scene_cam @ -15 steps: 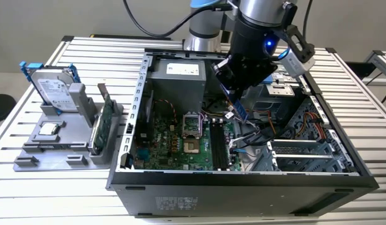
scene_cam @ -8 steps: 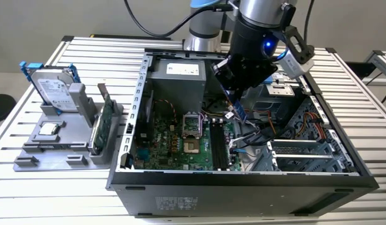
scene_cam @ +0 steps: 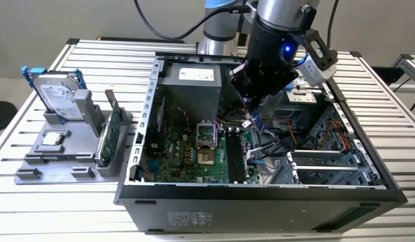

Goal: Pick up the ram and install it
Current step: 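Insert the ram into the slot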

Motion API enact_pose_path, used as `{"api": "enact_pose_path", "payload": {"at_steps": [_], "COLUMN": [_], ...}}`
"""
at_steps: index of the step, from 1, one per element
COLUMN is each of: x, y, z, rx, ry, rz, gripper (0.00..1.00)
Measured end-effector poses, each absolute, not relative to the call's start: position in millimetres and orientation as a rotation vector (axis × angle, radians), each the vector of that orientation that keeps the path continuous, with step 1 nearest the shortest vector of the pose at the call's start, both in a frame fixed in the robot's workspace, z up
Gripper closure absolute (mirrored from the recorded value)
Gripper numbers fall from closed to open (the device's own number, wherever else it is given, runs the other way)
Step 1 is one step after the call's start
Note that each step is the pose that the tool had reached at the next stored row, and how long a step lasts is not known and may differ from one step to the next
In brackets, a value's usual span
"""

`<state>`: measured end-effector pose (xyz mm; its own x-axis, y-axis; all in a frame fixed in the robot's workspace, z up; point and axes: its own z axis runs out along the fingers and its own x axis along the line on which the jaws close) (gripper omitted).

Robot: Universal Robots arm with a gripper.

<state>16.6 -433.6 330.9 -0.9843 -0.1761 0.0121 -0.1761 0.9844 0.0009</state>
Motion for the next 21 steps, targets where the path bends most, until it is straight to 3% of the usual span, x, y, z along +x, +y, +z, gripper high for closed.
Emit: {"api": "enact_pose_path", "payload": {"at_steps": [21], "x": [17], "y": [-433], "z": [313], "rx": [0.267], "ry": [-3.118], "rz": [0.005], "gripper": [1.0]}}
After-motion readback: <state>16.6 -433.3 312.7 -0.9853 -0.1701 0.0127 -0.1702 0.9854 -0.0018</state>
